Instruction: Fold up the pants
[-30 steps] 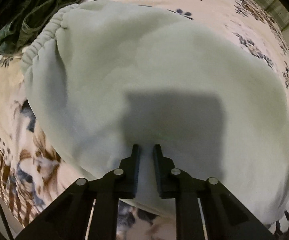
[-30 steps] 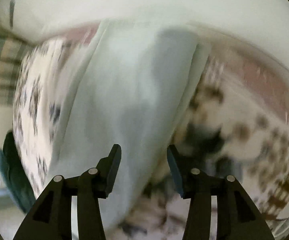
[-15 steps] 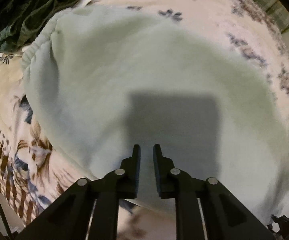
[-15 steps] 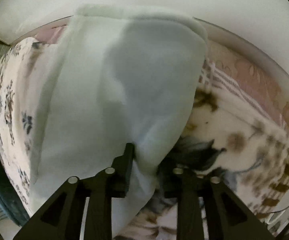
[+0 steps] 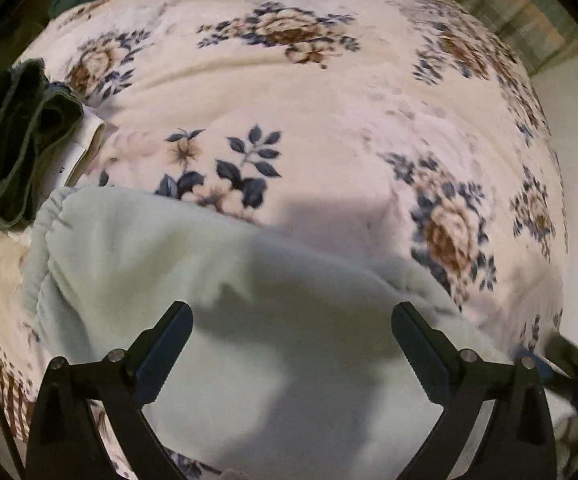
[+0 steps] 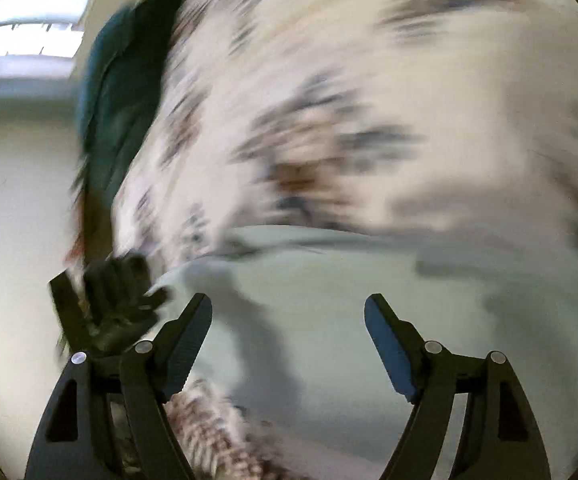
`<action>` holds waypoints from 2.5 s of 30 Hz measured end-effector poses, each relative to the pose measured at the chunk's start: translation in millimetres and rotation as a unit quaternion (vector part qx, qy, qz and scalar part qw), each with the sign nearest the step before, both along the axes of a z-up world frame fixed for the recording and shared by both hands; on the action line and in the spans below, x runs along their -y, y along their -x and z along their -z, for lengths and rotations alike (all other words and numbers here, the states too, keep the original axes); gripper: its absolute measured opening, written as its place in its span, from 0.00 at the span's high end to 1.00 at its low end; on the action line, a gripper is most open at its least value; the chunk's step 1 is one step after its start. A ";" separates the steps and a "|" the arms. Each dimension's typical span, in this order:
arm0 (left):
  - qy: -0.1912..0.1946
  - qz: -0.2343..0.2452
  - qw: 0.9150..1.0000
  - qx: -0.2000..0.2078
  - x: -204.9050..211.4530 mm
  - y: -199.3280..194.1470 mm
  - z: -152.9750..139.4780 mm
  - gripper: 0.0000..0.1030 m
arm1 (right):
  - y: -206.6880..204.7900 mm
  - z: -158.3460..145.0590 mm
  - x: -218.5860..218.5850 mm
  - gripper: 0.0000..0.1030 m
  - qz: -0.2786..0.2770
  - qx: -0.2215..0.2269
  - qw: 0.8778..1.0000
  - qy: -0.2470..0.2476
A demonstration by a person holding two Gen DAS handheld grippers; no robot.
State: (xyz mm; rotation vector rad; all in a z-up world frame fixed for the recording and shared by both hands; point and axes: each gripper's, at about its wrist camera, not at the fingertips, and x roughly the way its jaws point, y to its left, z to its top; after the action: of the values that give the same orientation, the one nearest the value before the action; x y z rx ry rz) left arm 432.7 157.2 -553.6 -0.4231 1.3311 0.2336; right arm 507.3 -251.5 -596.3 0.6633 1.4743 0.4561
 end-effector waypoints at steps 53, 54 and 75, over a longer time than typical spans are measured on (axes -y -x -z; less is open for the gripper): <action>0.204 -0.174 0.951 -0.154 -87.1 2.2 97.3 0.28 | -8.3 32.3 -239.1 0.84 -0.244 -0.029 0.969 -0.029; 0.182 -0.154 0.959 -0.152 -83.2 0.9 94.3 0.46 | -4.8 31.6 -242.3 0.84 -0.249 -0.023 0.968 -0.022; 0.200 -0.148 0.963 -0.098 -91.7 26.8 85.3 0.72 | -21.2 132.4 -233.2 0.77 -0.172 -0.178 0.959 -0.139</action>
State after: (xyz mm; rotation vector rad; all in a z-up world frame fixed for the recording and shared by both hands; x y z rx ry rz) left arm 405.8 248.9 -638.9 -0.9654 1.5111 0.2590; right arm 528.5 -18.3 -728.8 0.7394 1.9006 0.8592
